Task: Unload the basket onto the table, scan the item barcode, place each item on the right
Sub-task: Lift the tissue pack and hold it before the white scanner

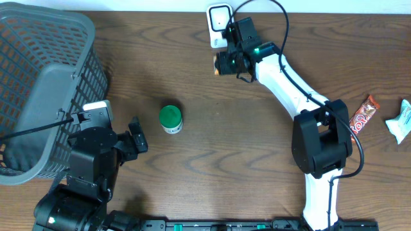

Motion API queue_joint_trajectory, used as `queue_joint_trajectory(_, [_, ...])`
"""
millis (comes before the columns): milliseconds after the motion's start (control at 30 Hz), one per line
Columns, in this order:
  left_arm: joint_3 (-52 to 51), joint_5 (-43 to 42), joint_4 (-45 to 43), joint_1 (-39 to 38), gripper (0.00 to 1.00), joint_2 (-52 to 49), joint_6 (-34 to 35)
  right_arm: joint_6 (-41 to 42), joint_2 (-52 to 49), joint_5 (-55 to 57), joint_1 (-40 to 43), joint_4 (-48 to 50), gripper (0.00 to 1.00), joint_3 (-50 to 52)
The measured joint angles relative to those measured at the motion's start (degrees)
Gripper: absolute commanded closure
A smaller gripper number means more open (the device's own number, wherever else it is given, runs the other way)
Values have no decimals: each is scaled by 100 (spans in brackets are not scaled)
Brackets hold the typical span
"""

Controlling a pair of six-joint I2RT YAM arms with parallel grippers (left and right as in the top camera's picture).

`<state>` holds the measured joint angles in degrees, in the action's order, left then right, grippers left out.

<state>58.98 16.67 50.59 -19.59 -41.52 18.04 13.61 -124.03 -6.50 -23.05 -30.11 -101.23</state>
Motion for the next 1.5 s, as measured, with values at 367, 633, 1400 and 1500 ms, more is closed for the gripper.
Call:
queue_joint_trajectory(367, [0, 0, 0, 0, 2, 0, 0, -789, -118, 1392, 4, 2140, 66, -11])
queue_joint_trajectory(633, [0, 2, -2, 0, 2, 0, 0, -1062, -763, 1746, 4, 3753, 63, -31])
queue_joint_trajectory(1400, [0, 2, 0, 0, 2, 0, 0, -933, -2562, 1921, 48, 4680, 65, -1836])
queue_joint_trajectory(1500, [0, 0, 0, 0, 2, 0, 0, -929, -2562, 1921, 48, 4350, 66, -1971])
